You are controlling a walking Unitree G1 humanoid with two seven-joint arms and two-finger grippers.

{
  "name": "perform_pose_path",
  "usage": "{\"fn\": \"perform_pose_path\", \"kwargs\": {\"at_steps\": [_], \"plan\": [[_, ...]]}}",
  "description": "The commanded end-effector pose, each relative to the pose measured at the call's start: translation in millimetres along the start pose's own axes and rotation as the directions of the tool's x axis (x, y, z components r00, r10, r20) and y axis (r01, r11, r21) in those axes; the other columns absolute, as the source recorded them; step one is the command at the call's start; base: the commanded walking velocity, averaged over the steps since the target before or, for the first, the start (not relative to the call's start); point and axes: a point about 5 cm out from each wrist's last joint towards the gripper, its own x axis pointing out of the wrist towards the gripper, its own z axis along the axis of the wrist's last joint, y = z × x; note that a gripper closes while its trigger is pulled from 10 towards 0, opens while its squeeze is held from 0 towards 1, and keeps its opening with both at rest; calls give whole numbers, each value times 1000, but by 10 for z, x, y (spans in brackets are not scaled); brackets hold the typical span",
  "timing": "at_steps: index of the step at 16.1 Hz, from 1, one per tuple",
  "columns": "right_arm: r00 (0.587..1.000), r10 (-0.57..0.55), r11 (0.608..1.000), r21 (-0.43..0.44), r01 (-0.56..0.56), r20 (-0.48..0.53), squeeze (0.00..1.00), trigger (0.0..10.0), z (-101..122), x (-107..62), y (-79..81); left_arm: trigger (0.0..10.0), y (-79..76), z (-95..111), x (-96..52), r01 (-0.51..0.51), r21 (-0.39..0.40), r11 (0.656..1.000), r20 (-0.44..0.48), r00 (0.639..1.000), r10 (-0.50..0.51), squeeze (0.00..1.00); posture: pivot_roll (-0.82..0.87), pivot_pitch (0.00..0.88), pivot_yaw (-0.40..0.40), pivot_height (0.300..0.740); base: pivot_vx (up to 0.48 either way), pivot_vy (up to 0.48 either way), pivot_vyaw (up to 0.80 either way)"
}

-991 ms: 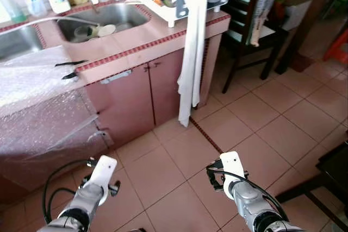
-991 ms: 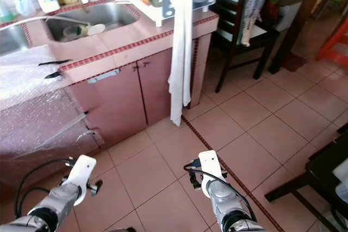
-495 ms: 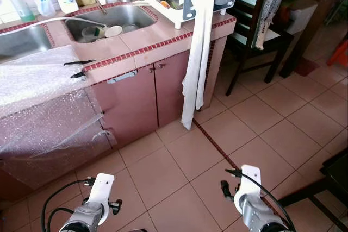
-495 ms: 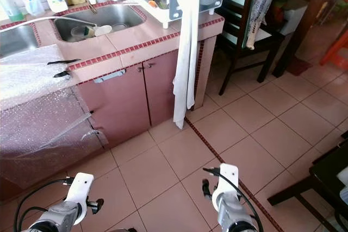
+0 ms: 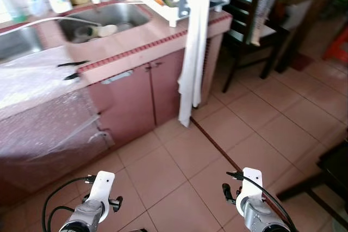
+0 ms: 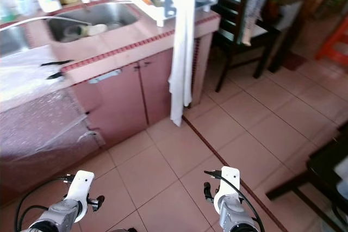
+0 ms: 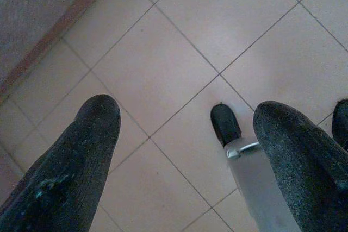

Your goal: Kitchen organization

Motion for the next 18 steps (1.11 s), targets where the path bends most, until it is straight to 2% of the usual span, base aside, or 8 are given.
{"fn": "perform_pose_path", "kwargs": {"at_steps": [1,5,10,15,18], "plan": [[1000,5,1000,-14,-5,-18,0,10000,-46,-6,-4,10000,12,35,0,0,25,1000,16,1000,0,0,-35,73,12,740,0,0,-563],[1000,9,1000,-23,-9,-18,0,10000,-52,-8,0,10000,-8,49,2,8,50,999,22,1000,-9,0,-40,82,13,740,0,0,-756],[1000,13,999,-29,-14,-15,0,10000,-44,-6,12,10000,-22,55,4,16,67,998,24,1000,-17,0,-39,82,15,740,251,0,-739],[1000,20,999,-37,-20,-13,0,10000,-39,-5,20,10000,-20,51,4,11,71,997,22,1000,-13,0,-39,81,17,740,258,0,0],[1000,26,999,-43,-27,-12,0,10000,-43,-6,33,10000,-13,55,4,5,76,997,24,1000,-7,0,-39,81,20,740,0,0,0]]}}
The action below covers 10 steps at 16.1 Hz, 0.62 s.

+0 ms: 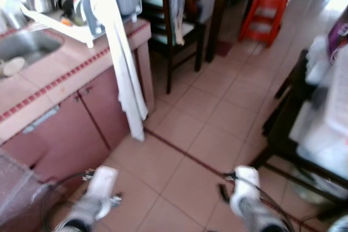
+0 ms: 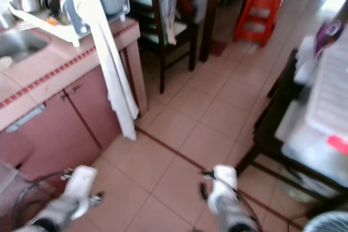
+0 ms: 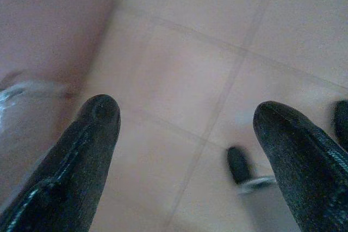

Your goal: Kitchen organization

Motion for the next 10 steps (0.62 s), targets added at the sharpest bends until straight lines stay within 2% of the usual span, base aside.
{"fn": "perform_pose_path", "kwargs": {"at_steps": [1,4,8,10], "plan": [[1000,11,1000,0,-11,-1,0,10000,-7,2,51,10000,91,-83,-20,-22,12,1000,-26,999,22,0,-39,81,21,740,0,0,0],[1000,26,999,-23,-26,6,0,10000,6,3,69,10000,96,-80,-20,-25,13,1000,-26,999,25,0,-39,80,20,740,0,0,0],[1000,29,999,-36,-29,8,0,10000,20,5,79,10000,95,-81,-19,-32,14,999,-29,999,33,0,-37,76,16,740,0,0,759],[999,31,999,-44,-31,10,0,10000,26,6,81,10000,92,-74,-18,-31,19,999,-23,999,31,0,-38,74,16,740,0,0,244]]}}
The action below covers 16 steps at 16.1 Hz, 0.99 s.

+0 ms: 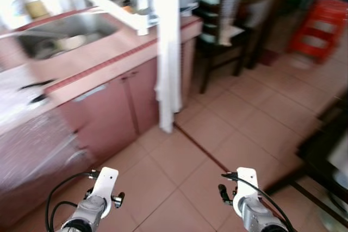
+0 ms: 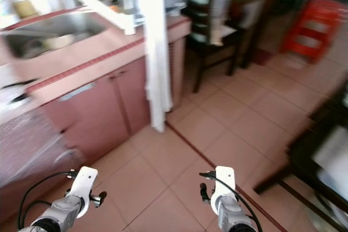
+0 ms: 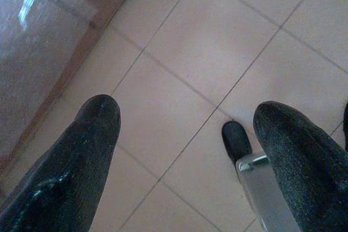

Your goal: Kitchen organization

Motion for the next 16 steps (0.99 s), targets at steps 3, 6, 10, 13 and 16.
{"fn": "perform_pose_path", "kwargs": {"at_steps": [3,6,10,13,16], "plan": [[1000,-7,1000,-2,7,-4,0,10000,-9,-3,-32,10000,-2,-5,0,0,20,1000,-7,1000,1,0,-40,71,17,740,0,0,0],[1000,-12,1000,3,12,-11,0,10000,-35,-8,-43,10000,-10,-14,0,4,22,1000,-8,1000,-4,0,-40,75,15,740,0,0,0],[1000,-11,1000,5,11,-15,0,10000,-42,-9,-41,10000,-9,-26,-1,3,22,1000,-13,1000,-2,0,-40,79,17,740,0,0,0],[1000,-12,1000,9,12,-14,0,10000,-41,-8,-31,10000,-7,-36,-2,2,31,1000,-17,1000,-1,0,-42,80,21,740,165,0,0],[1000,-11,1000,8,11,-12,0,10000,-35,-7,-26,10000,-9,-40,-2,2,32,999,-20,1000,-2,0,-43,80,20,740,256,0,0]]}}
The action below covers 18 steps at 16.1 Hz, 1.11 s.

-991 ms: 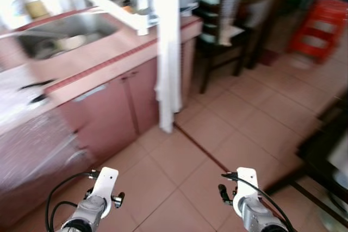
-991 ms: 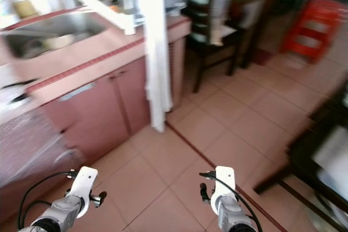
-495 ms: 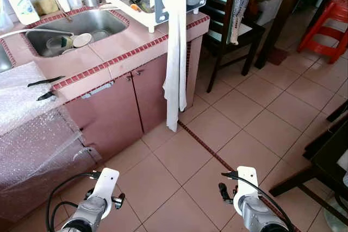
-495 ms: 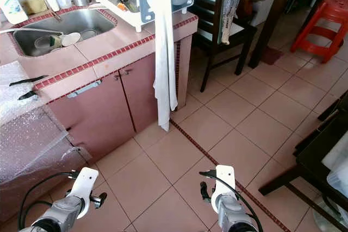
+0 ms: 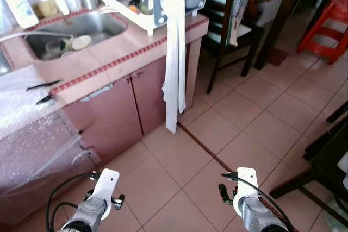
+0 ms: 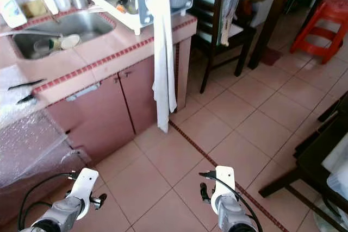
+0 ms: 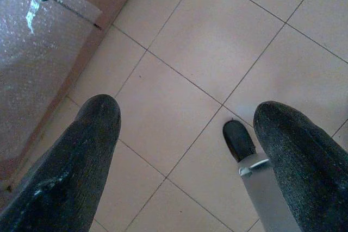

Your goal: Kitchen organization

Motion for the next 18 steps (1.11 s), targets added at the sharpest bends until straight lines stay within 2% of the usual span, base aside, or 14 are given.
{"fn": "perform_pose_path", "kwargs": {"at_steps": [1,8,18], "plan": [[1000,-3,1000,8,3,-13,0,10000,-37,-6,-6,10000,7,-34,-3,-4,9,1000,-16,1000,4,0,-43,80,19,740,255,0,0],[1000,-3,1000,-1,3,-7,0,10000,-29,-5,-10,10000,0,-38,-3,0,21,1000,-22,1000,0,0,-47,81,20,740,254,0,0],[1000,2,1000,-4,-2,-3,0,10000,-19,-3,15,10000,3,-43,-3,1,34,999,-26,1000,0,0,-46,80,23,740,390,0,0]]}}
